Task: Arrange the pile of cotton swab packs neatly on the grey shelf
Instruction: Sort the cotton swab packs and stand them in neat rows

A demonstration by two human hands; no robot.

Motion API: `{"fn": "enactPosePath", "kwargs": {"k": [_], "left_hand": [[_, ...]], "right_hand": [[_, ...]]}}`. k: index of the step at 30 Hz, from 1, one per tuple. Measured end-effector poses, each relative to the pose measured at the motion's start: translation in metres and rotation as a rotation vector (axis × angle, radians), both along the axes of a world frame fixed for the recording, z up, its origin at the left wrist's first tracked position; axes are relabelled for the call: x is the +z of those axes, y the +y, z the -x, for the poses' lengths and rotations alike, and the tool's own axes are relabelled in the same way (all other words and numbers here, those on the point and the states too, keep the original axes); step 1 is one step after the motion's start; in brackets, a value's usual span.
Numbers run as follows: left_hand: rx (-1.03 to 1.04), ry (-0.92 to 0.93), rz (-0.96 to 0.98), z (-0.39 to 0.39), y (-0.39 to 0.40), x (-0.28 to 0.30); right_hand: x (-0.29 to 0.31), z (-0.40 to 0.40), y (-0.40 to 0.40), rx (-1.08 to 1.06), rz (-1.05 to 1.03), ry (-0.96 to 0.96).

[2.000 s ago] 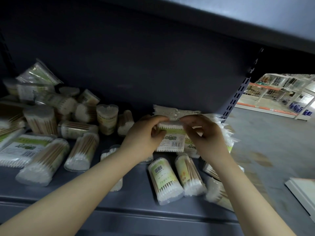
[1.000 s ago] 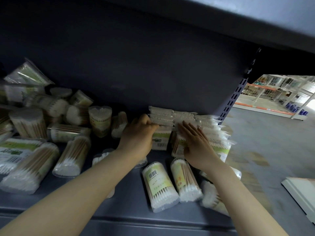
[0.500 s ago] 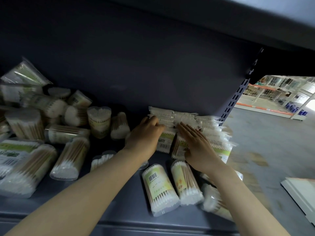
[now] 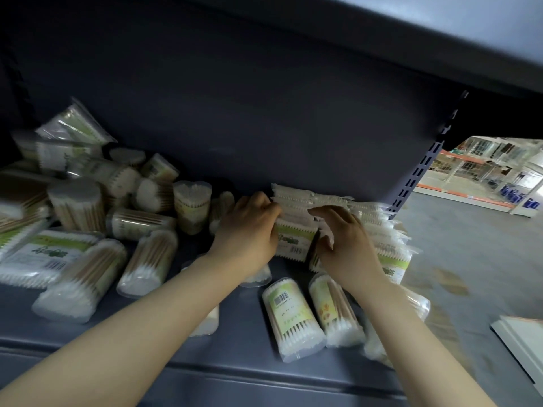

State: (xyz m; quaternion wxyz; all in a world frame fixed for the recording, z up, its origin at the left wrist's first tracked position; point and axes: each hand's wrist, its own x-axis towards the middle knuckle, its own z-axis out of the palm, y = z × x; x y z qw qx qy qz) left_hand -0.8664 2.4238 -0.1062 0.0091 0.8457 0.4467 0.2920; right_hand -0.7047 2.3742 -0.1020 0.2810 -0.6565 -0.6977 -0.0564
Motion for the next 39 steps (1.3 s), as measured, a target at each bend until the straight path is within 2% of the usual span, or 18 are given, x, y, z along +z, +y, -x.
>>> {"fn": "enactPosePath", "kwargs": {"k": [9, 14, 26, 39], "left_hand": [[0.030, -0.051, 0.010, 0.055, -0.022, 0.005], [0.011, -0.142, 0.011, 0.091, -0.036, 0.009], [0.033, -0.150, 0.024, 0.178, -0.058, -0.001], [0.264, -0.102, 0.122, 0.259, -0.063, -0.017]], "right_hand": [[0.004, 0.039, -0.008, -0.027, 0.000, 0.069], [0.009, 0.066, -0.015, -0.035, -0.014, 0.059], [0.004, 0.150, -0.029, 0.034, -0.015, 0.150], [-0.011, 0.220, -0.027, 0.131, 0.033, 0.136]]}}
